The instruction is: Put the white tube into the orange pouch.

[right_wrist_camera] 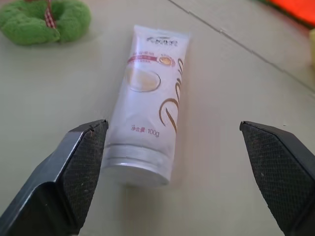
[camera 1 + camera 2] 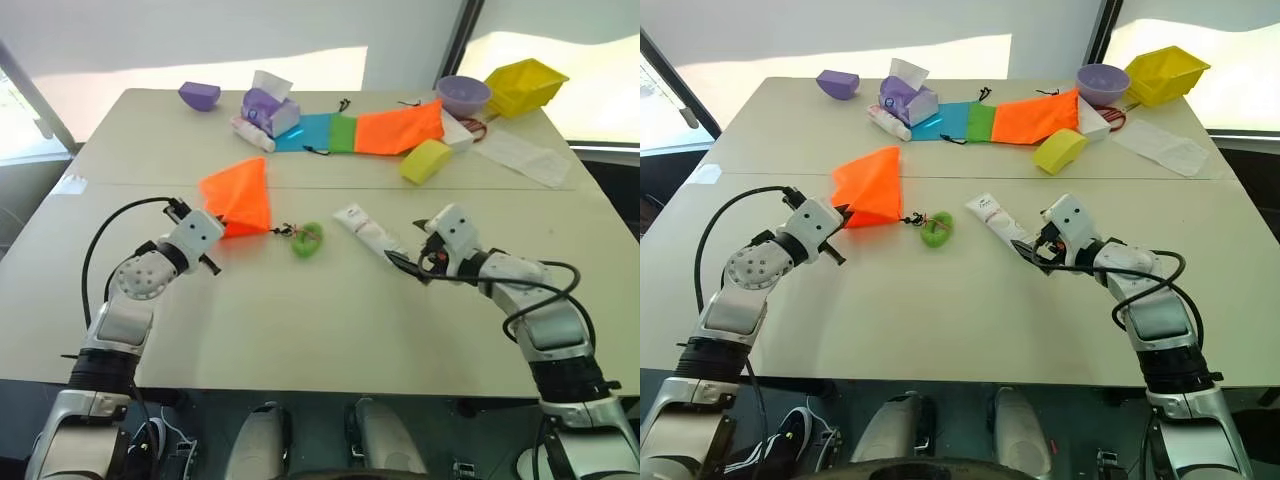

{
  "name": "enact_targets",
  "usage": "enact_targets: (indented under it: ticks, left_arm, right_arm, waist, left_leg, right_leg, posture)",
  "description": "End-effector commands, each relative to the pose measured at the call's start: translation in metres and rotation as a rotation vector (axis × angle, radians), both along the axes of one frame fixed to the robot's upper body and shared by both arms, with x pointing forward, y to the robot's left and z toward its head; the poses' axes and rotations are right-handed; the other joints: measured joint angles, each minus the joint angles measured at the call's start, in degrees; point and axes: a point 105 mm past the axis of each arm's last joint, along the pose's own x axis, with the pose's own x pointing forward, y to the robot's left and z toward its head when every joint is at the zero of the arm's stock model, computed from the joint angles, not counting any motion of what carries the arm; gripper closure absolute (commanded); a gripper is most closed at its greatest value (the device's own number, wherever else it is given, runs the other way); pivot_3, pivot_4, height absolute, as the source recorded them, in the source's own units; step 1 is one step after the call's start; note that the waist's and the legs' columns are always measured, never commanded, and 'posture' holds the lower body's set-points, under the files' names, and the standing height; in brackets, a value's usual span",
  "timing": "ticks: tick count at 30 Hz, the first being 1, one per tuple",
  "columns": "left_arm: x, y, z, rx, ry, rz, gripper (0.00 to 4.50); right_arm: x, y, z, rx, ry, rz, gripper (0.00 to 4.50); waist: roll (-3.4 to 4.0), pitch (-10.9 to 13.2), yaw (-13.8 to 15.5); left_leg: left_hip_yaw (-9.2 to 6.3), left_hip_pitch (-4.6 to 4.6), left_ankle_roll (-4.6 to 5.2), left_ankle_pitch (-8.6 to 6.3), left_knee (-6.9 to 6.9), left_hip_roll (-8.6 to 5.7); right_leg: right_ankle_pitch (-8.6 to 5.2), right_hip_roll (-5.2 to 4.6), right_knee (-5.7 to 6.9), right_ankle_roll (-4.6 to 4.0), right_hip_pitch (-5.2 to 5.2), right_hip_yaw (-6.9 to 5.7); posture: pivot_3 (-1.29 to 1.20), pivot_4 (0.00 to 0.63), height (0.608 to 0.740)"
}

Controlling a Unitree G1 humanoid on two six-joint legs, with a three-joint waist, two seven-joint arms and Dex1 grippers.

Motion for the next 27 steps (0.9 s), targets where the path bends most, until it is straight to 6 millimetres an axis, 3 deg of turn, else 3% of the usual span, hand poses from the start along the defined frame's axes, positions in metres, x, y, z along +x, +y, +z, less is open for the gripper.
enact_targets:
  ticks: [1, 15, 18, 21, 22, 24, 27]
  left_arm:
    - [0.000, 0.000, 0.008, 0.007, -0.034, 0.008, 4.40]
    - [0.001, -0.001, 0.007, 0.016, -0.040, 0.006, 4.40]
    - [0.001, -0.001, 0.004, 0.022, -0.031, 0.005, 4.50]
    - [0.001, 0.001, 0.002, 0.024, -0.026, 0.010, 4.50]
    - [0.001, 0.002, 0.002, 0.025, -0.026, 0.012, 4.50]
    - [0.001, 0.003, 0.001, 0.025, -0.025, 0.014, 4.50]
    - [0.001, 0.004, 0.003, -0.017, -0.016, 0.027, 4.50]
  right_arm:
    - [0.001, 0.014, 0.016, 0.011, 0.035, 0.008, 0.00]
    - [0.002, 0.011, 0.001, -0.043, 0.207, -0.087, 0.00]
    - [0.001, 0.012, 0.000, -0.062, 0.199, -0.082, 0.86]
    - [-0.003, 0.016, 0.001, -0.053, 0.190, -0.058, 2.48]
    - [-0.004, 0.018, 0.002, -0.048, 0.187, -0.052, 2.70]
    - [-0.006, 0.022, 0.004, -0.040, 0.184, -0.026, 2.69]
    - [-0.023, 0.044, 0.023, 0.057, 0.165, 0.132, 2.69]
  waist:
    - [0.00, 0.0, 0.1]
    - [0.00, 0.0, 0.0]
    - [0.00, 0.0, 0.1]
    - [0.00, 0.0, 0.1]
    - [0.00, 0.0, 0.1]
    - [0.00, 0.0, 0.1]
    - [0.00, 0.0, 0.1]
  left_leg:
    - [0.00, -0.02, 0.00, 0.00, 0.00, 0.00]
    - [0.00, -0.11, 0.00, 0.00, -0.02, -0.03]
    - [0.00, -0.11, 0.00, 0.00, -0.02, -0.03]
    - [0.00, -0.11, 0.00, 0.00, -0.02, -0.03]
    - [0.00, -0.12, 0.00, 0.00, -0.02, -0.03]
    - [0.00, -0.12, 0.00, 0.00, -0.02, -0.03]
    - [0.00, -0.12, 0.00, 0.00, -0.02, -0.03]
  right_leg:
    - [0.00, 0.00, 0.01, 0.00, -0.03, 0.00]
    - [0.00, -0.07, -0.06, 0.00, -0.09, 0.00]
    - [0.00, -0.06, -0.05, 0.00, -0.09, 0.00]
    - [0.00, -0.06, -0.06, 0.00, -0.09, 0.00]
    - [0.00, -0.06, -0.07, 0.00, -0.09, 0.00]
    - [0.00, -0.06, -0.07, 0.00, -0.09, 0.00]
    - [0.00, -0.06, -0.06, 0.00, -0.10, 0.00]
  posture:
    - [0.00, 0.150, 0.740]
    - [0.00, 0.150, 0.740]
    - [0.00, 0.150, 0.740]
    - [0.00, 0.150, 0.740]
    - [0.00, 0.150, 0.740]
    - [0.00, 0.150, 0.740]
    - [0.00, 0.150, 0.740]
